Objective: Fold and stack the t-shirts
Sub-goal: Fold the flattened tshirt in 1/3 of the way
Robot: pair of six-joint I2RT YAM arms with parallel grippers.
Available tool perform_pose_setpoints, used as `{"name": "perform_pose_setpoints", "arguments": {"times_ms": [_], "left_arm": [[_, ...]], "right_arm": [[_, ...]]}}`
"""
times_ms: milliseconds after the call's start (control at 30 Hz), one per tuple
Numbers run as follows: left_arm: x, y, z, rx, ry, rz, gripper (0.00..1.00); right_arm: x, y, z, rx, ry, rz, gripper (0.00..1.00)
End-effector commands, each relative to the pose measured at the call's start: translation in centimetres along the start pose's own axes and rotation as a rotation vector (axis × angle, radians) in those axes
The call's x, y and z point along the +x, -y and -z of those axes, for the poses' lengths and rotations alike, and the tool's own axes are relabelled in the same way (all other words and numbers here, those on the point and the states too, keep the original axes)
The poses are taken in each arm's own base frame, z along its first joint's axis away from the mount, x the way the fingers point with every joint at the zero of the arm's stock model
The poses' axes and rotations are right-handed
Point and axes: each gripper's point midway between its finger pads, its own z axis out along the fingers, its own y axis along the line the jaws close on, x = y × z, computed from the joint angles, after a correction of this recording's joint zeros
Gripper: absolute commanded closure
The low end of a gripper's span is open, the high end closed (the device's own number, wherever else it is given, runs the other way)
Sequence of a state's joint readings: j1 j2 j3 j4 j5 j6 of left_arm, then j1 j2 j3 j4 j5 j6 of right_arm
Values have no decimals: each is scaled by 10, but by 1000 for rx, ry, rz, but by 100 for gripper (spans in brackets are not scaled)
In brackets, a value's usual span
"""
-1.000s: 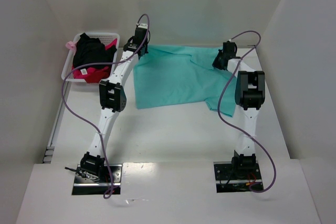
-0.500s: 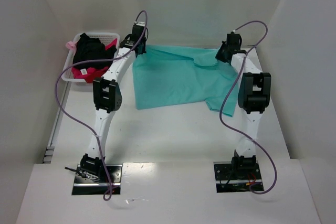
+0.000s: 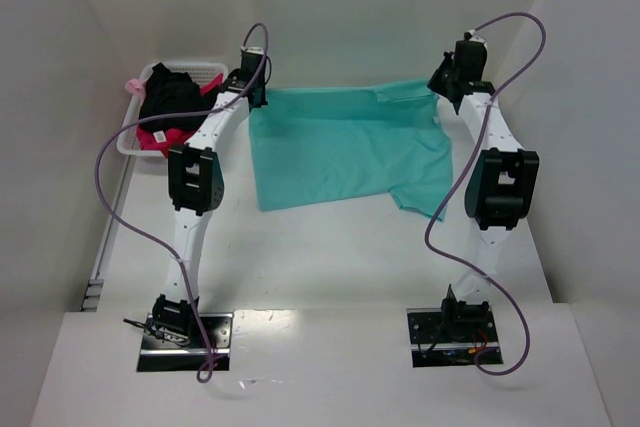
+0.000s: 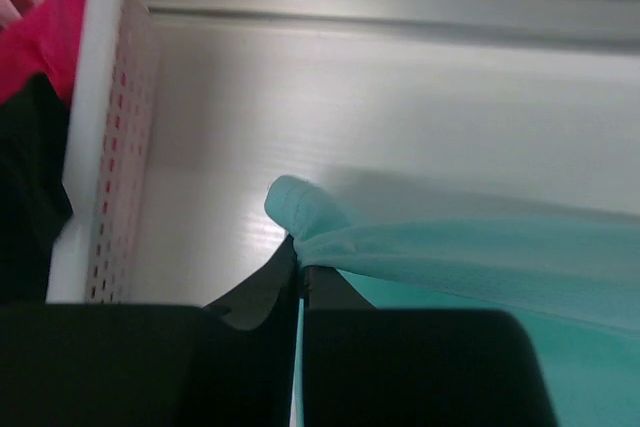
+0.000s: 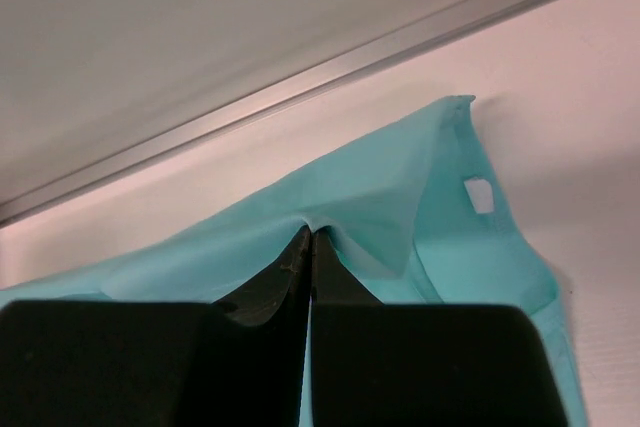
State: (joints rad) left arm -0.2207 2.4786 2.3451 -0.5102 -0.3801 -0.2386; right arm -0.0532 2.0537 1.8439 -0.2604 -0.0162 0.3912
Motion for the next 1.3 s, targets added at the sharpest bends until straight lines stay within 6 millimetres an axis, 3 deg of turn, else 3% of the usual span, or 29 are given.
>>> {"name": "perform_pose_setpoints", "arguments": {"times_ms": [0,167,200,267,300,367,467,700,833,867,900,933,967,1000,1033,1067,1100,1267], "left_arm": [[-29,-8,-8,-21,77,68,100],[-53,-3,-10,-1,138,70,100],[-52,-8,-18,-9,141,77,100],[-73,-14,-11,2,191,101,100],[-70,-12,-15,11,187,99,100],[-71,-15,-16,16,185,112,100],[-57,-17,-24,-3,152,80,100],[-21,-2,-31,27,50,17,100],[-2,9,-23,49,-7,-24,100],[2,15,-19,66,-20,-33,100],[-7,13,-11,69,2,-37,100],[9,19,-12,74,-31,-56,100],[11,18,-10,74,-35,-71,100],[1,18,-1,86,-9,-62,100],[5,24,3,96,-12,-83,100],[23,22,0,90,-50,-96,100],[17,20,6,93,-34,-91,100],[45,8,14,64,-82,-109,100]], "right_arm": [[-24,-6,8,-10,47,15,100],[-33,-3,7,-8,64,21,100],[-30,4,5,7,50,17,100],[-31,5,-1,-15,40,-2,100],[-35,14,-1,-3,46,-9,100],[-35,12,-3,-12,44,-9,100],[-41,10,-3,-16,53,1,100],[-20,15,-15,-27,10,8,100],[-6,22,-20,-14,-21,6,100],[-3,20,-17,-24,-30,5,100],[1,23,-18,-20,-39,14,100],[3,23,-12,-19,-42,13,100],[4,24,-10,-17,-46,25,100],[4,24,-7,-19,-42,26,100],[7,24,-2,-18,-44,26,100],[8,25,0,-17,-46,25,100],[15,26,0,-20,-63,24,100],[35,34,14,-4,-104,20,100]]}}
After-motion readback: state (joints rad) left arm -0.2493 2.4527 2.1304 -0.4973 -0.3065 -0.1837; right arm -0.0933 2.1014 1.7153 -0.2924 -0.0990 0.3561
